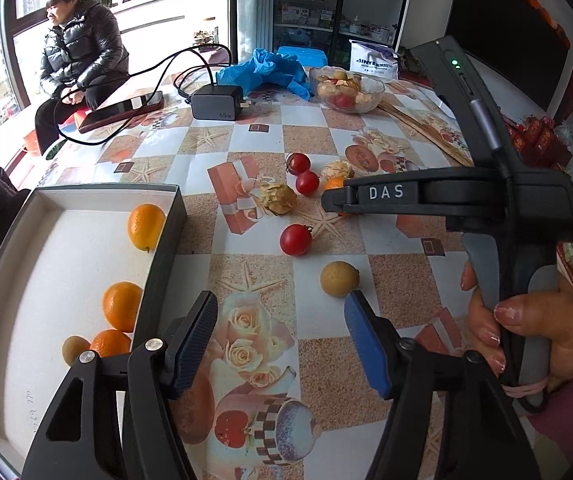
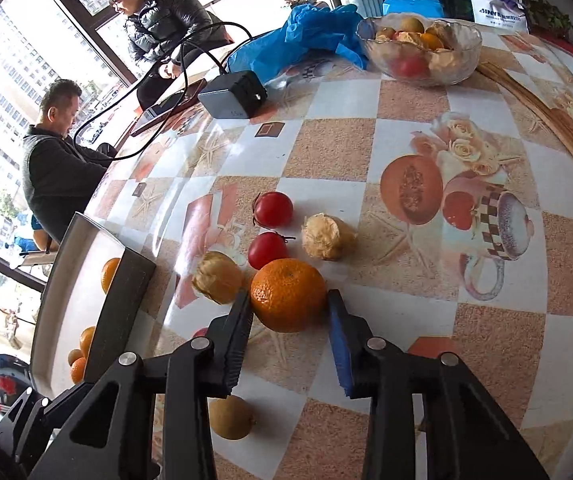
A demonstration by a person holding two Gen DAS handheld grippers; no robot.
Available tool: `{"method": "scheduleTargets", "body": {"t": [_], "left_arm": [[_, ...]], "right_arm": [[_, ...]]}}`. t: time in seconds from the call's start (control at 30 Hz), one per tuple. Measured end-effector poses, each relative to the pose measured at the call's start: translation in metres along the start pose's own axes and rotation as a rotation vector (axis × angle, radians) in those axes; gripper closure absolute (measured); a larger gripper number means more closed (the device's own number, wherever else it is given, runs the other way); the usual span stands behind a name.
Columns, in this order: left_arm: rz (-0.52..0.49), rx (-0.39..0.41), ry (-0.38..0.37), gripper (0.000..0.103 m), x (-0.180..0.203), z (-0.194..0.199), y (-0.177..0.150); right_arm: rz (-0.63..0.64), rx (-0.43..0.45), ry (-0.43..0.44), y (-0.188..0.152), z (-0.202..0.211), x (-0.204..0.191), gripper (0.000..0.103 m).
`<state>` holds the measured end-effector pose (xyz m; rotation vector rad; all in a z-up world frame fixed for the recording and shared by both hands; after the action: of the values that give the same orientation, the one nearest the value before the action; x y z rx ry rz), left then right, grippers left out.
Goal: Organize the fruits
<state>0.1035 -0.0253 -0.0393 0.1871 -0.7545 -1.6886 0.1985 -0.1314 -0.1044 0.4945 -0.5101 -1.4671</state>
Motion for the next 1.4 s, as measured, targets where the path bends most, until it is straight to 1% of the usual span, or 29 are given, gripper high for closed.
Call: {"method": "scheduleTargets", "body": {"t": [0.13,0.23,0.33,0.37,0.4,0.43,0.47,0.53,0.57,0.77,0.83,0.93,1.0,1.13,1.27,1.4], "left_arm": [[0.013,-0.008,-0.058,0.033,0.015,-0.019,0.006],[0.038,-0.009,-0.059,0.033,0.021,-0.036,0.013],[0.063,-0.038,-0.041,0.034,0.021,-0.058,0.015],[0.073,-0.048,-0.022,0.037,0.019,-0.065,0.014],[0.066,-0.033,0.011,0.046,0.017,-0.067,0.015],[0.050,-0.027,0.030,0.069,0.019,-0.067,0.016],[0.039,-0.026,0.038,0.072,0.020,-0.066,0.015],[0.057,-0.020,0.016,0.072,0.022,-0.061,0.007],[0.059,-0.011,0.020,0.072,0.021,-0.056,0.001],[0.021,0.086,0.113,0.072,0.009,-0.016,-0.046],[0.025,0.116,0.125,0.072,0.003,-0.006,-0.055],[0.042,0.129,0.116,0.072,-0.004,-0.004,-0.056],[0.038,0.133,0.120,0.071,-0.005,-0.005,-0.055],[0.001,0.130,0.159,0.071,0.001,-0.005,-0.057],[-0.007,0.132,0.158,0.071,0.003,-0.006,-0.058],[-0.003,0.138,0.169,0.071,0.003,-0.005,-0.059]], "right_arm": [[-0.037,0.022,-0.018,-0.015,0.014,0.036,0.065],[-0.090,0.036,-0.014,-0.033,0.027,0.064,0.065],[-0.118,0.053,-0.038,-0.050,0.040,0.084,0.065],[-0.128,0.057,-0.041,-0.056,0.044,0.088,0.065],[-0.135,0.061,-0.046,-0.062,0.048,0.092,0.065],[-0.140,0.065,-0.055,-0.067,0.052,0.095,0.065],[-0.141,0.071,-0.061,-0.073,0.056,0.096,0.065],[-0.134,0.092,-0.085,-0.084,0.062,0.096,0.065],[-0.129,0.104,-0.100,-0.089,0.065,0.095,0.065],[-0.081,0.181,-0.155,-0.117,0.078,0.077,0.065],[-0.069,0.209,-0.159,-0.124,0.080,0.067,0.065],[-0.028,0.248,-0.184,-0.128,0.081,0.053,0.065],[-0.002,0.257,-0.202,-0.127,0.079,0.050,0.065],[-0.030,0.253,-0.201,-0.126,0.078,0.056,0.065],[-0.071,0.246,-0.195,-0.128,0.078,0.061,0.065],[-0.066,0.248,-0.211,-0.129,0.078,0.060,0.065]]}}
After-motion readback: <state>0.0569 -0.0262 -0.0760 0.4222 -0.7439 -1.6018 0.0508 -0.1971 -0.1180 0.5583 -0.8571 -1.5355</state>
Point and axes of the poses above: each gripper's, at about its wrist camera, not at the fingertips, and z roughly against the way its jaws point, x to its right, y to its top, the point moved 9 cm from there along -z, roughly the way its jaws point, and after that the axes turned 14 degrees about -y, right-handed, at the moved point
